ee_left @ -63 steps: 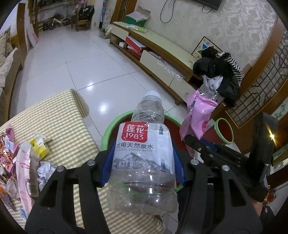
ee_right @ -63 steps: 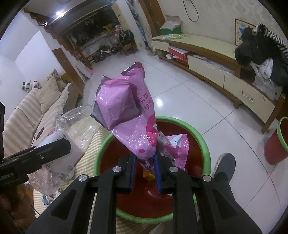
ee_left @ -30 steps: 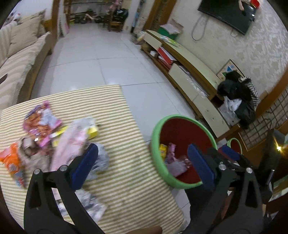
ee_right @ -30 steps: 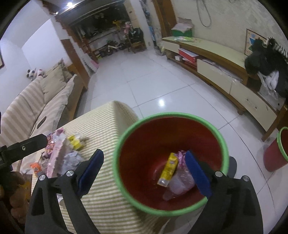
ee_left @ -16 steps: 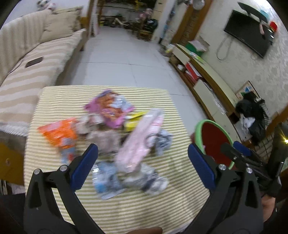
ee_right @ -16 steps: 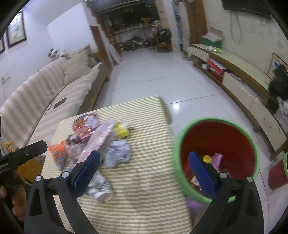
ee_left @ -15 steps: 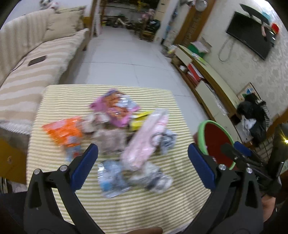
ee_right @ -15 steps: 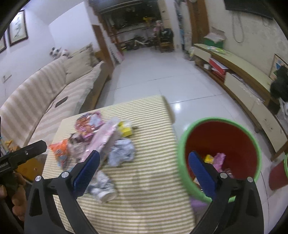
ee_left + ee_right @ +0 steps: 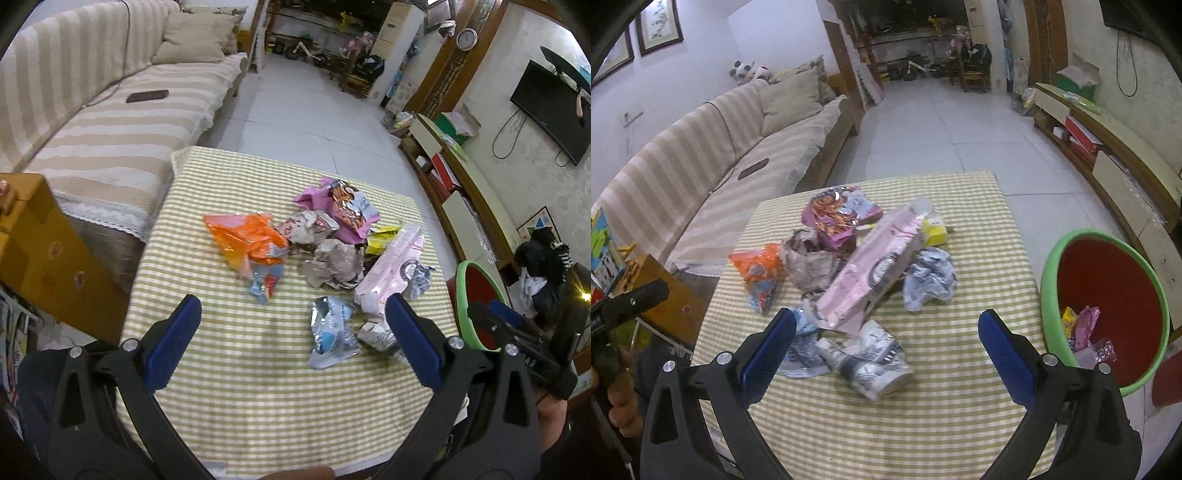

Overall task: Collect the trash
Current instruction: 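Move both tools back over the remaining trash on the table, then grasp the orange chip bag with left tool while right tool grasps crumpled foil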

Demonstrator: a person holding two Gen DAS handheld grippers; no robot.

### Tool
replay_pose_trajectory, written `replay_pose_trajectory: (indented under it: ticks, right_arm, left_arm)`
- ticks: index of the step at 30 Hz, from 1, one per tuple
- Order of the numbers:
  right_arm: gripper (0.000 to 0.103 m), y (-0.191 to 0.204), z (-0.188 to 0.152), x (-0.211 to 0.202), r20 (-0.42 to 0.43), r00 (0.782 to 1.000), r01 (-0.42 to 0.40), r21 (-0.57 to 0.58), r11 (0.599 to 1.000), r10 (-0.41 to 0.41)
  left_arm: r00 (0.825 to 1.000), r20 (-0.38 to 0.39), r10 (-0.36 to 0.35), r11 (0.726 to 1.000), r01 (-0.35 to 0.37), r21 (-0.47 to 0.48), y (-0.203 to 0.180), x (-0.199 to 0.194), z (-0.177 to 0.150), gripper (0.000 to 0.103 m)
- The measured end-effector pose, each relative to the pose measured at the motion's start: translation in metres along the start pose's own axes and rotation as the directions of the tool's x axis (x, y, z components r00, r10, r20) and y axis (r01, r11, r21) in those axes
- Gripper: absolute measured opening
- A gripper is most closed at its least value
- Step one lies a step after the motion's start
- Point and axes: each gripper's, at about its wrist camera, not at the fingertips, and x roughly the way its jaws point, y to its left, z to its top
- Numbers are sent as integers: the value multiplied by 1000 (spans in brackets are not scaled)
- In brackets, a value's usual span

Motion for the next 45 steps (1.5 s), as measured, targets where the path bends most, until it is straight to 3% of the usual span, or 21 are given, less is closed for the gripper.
replay_pose_trajectory:
  ticks: [8, 14, 27, 34, 45]
  right_arm:
    - [96, -1, 3, -10, 29, 1000, -6, -3, 1000, 6]
    - [96, -11, 4, -6, 22, 1000, 15, 11, 1000, -16]
    - [96, -27, 4, 41, -46, 998, 54, 18, 998, -53]
    - [96, -36, 10, 69, -81, 995, 53, 6, 999, -52]
    - [86, -60, 12, 119, -168, 983, 70, 2, 998, -68]
  left_arm:
    - [1000, 15, 18, 1000, -18, 2, 1, -20, 10, 98]
    - [1000, -7, 16, 1000, -16, -15, 3, -10, 9, 98]
    - [996, -87, 16, 996, -23, -82, 21, 61, 26, 98]
    - [989, -137, 49, 994, -61, -87, 24, 105, 30, 98]
    - [977, -197, 82, 993, -97, -70, 25, 152, 29, 98]
